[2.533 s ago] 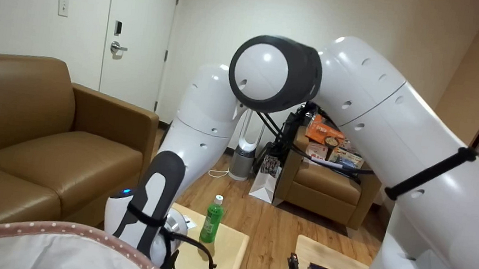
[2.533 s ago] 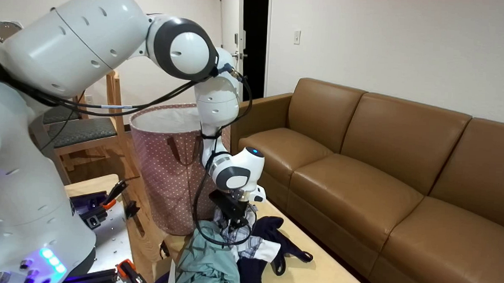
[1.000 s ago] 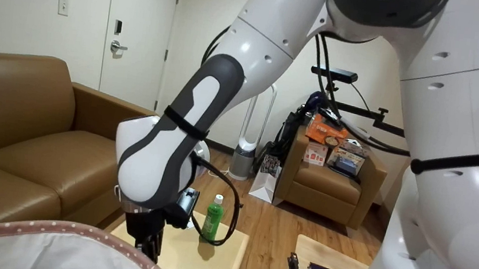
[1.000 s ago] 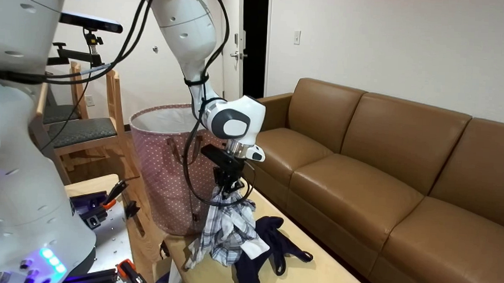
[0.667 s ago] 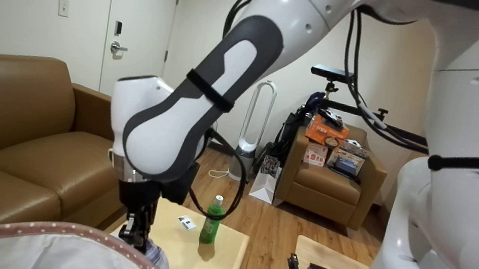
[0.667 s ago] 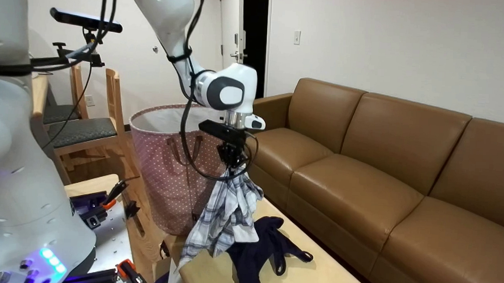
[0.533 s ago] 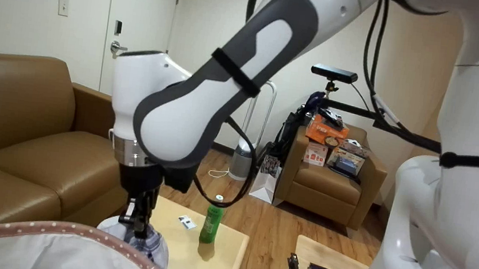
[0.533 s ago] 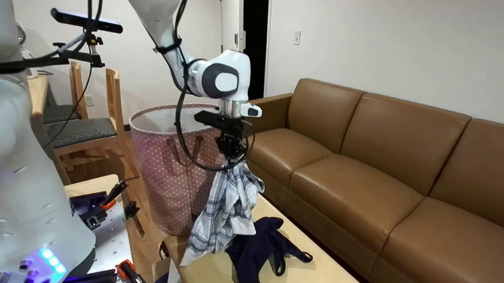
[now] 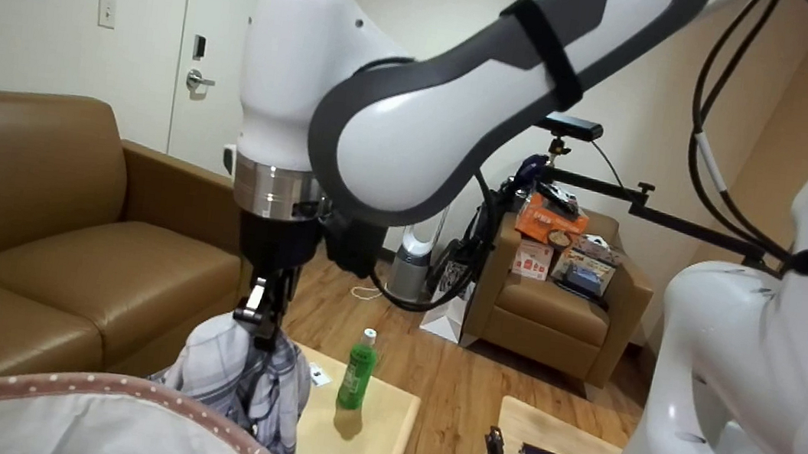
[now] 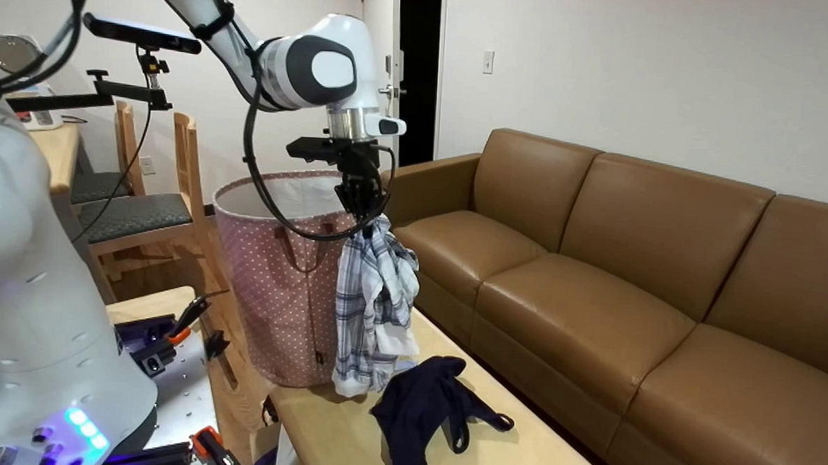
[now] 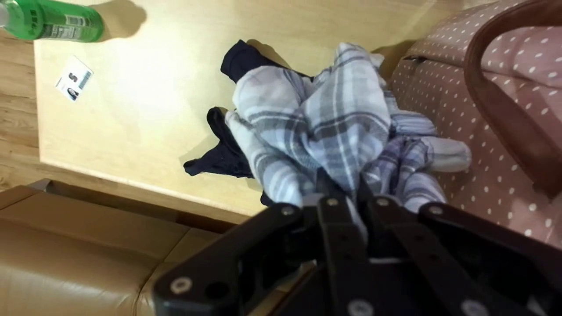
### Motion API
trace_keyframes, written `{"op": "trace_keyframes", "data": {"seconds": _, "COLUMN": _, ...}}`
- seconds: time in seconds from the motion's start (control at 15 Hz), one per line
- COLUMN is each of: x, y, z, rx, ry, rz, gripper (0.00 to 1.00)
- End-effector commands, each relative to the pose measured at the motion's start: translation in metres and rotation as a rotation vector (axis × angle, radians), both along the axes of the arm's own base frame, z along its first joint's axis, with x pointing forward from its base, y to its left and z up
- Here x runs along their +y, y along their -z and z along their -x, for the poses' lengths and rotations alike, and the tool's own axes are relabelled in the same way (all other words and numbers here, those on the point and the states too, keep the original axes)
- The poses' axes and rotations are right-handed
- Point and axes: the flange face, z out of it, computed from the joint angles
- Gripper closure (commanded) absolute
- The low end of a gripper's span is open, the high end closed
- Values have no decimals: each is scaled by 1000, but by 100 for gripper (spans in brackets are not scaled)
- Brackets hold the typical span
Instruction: Put the pajama pants in the laundry bin
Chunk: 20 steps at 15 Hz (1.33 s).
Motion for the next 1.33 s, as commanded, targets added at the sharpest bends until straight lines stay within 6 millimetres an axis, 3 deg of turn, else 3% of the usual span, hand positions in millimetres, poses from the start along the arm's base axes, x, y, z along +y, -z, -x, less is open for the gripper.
{"op": "trace_keyframes", "data": {"seconds": 0.0, "x": 3, "y": -22, "z": 0, "rx": -35, "ry": 12, "rz": -1, "gripper": 92}}
{"op": "trace_keyframes", "data": {"seconds": 0.2, "x": 26, "y": -67, "z": 13, "rx": -133, "ry": -15, "rz": 3, "gripper": 92}}
{"op": "trace_keyframes", "data": {"seconds": 0.33, "x": 53, "y": -103, "z": 29, "rx": -221, "ry": -50, "rz": 15, "gripper": 92}}
{"op": "trace_keyframes", "data": {"seconds": 0.53, "x": 92, "y": -155, "z": 65, "rx": -388, "ry": -88, "rz": 45, "gripper": 92}}
{"op": "trace_keyframes", "data": {"seconds": 0.67, "x": 105, "y": -185, "z": 87, "rx": -459, "ry": -104, "rz": 22, "gripper": 92}}
{"op": "trace_keyframes", "data": {"seconds": 0.73, "x": 104, "y": -163, "z": 60, "rx": -396, "ry": -112, "rz": 12, "gripper": 92}}
{"op": "trace_keyframes", "data": {"seconds": 0.87, "x": 109, "y": -185, "z": 80, "rx": -449, "ry": -122, "rz": 19, "gripper": 92}}
{"op": "trace_keyframes", "data": {"seconds": 1.13, "x": 107, "y": -189, "z": 86, "rx": -464, "ry": -118, "rz": 26, "gripper": 92}}
{"op": "trace_keyframes", "data": {"seconds": 1.27, "x": 125, "y": -209, "z": 97, "rx": -499, "ry": -153, "rz": 30, "gripper": 92}}
